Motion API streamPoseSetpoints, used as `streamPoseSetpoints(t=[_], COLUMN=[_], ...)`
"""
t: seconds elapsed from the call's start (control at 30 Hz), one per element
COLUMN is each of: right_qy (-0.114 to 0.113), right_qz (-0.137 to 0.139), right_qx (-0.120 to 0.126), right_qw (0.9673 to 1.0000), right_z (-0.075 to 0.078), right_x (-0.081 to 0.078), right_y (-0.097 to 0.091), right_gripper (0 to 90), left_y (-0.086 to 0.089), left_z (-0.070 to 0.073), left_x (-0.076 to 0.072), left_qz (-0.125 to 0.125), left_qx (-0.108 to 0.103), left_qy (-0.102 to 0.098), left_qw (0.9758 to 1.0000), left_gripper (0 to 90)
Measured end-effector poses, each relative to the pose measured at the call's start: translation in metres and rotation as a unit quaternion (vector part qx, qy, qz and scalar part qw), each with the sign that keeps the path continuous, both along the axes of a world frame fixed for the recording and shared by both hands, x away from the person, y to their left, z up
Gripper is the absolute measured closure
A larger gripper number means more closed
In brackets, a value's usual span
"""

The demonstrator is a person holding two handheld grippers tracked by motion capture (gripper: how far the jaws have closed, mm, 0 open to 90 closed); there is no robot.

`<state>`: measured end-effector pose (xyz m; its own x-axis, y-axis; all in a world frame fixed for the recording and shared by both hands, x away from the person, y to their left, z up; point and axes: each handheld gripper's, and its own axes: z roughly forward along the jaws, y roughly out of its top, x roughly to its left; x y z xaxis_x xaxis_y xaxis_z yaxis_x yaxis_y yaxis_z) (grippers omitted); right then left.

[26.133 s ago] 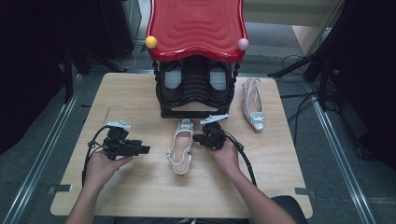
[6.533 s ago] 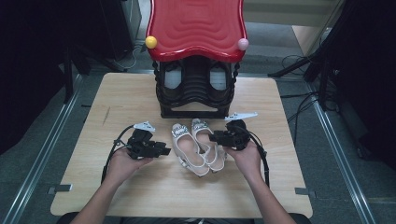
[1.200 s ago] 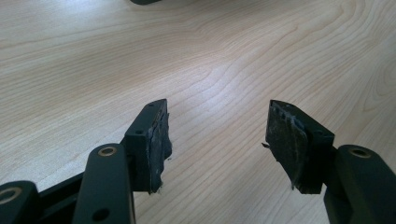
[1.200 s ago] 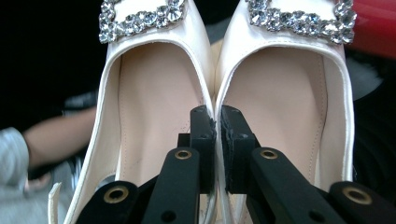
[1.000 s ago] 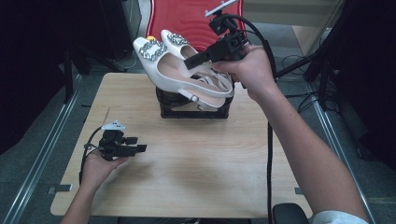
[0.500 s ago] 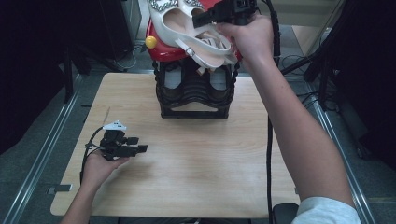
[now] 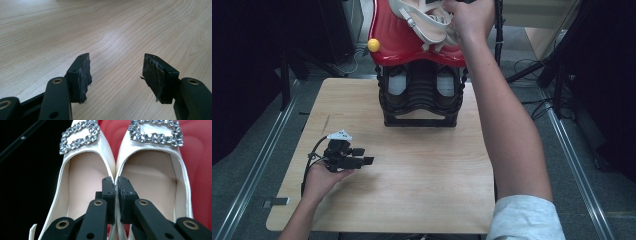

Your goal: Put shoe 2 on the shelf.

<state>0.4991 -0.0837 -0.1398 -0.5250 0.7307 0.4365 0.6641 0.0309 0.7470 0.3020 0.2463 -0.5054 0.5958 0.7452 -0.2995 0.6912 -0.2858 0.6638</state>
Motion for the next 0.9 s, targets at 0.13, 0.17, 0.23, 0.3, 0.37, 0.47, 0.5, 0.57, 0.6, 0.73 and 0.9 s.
streamPoseSetpoints(t=[0.13,0.17,0.23,0.3,0.37,0.47,0.5,0.57,0.6,0.73,0.9], right_qy=[0.000,-0.001,-0.001,-0.003,-0.005,-0.016,-0.017,-0.024,-0.026,-0.027,-0.030], right_qz=[-0.031,-0.037,-0.053,-0.070,-0.082,-0.103,-0.112,-0.121,-0.126,-0.135,-0.147], right_qx=[0.006,0.007,0.005,0.002,0.007,0.002,-0.004,-0.014,-0.019,-0.028,-0.027], right_qw=[0.9995,0.9993,0.9986,0.9976,0.9966,0.9945,0.9935,0.9923,0.9915,0.9901,0.9883], right_z=[0.000,-0.001,-0.001,-0.001,-0.001,0.002,0.002,0.002,0.001,-0.004,-0.010], right_x=[0.011,0.014,0.019,0.022,0.025,0.028,0.028,0.028,0.028,0.030,0.029], right_y=[0.005,0.006,0.008,0.010,0.011,0.014,0.016,0.020,0.021,0.027,0.037], right_gripper=[86.3,86.3,86.3,86.3,86.3,86.3,86.3,86.3,86.2,86.2,86.1], left_y=[0.000,-0.001,-0.001,-0.002,-0.002,-0.003,-0.003,-0.003,-0.003,-0.003,-0.004], left_z=[0.000,0.000,0.000,0.000,0.000,0.000,0.000,0.001,0.001,0.001,0.001], left_x=[0.001,0.001,0.001,0.001,0.001,0.001,0.001,0.001,0.001,0.001,0.002], left_qz=[0.001,0.001,-0.001,-0.002,-0.002,-0.005,-0.005,-0.006,-0.007,-0.007,-0.008], left_qx=[-0.003,-0.005,-0.005,-0.007,-0.006,-0.006,-0.007,-0.008,-0.008,-0.008,-0.005], left_qy=[0.001,0.002,0.002,0.001,0.001,0.000,0.000,0.000,0.000,-0.001,-0.003], left_qw=[1.0000,1.0000,1.0000,1.0000,1.0000,1.0000,1.0000,1.0000,0.9999,0.9999,1.0000], left_gripper=[39.8,39.8,39.8,39.8,39.8,39.8,39.8,39.8,39.8,39.8,39.8])
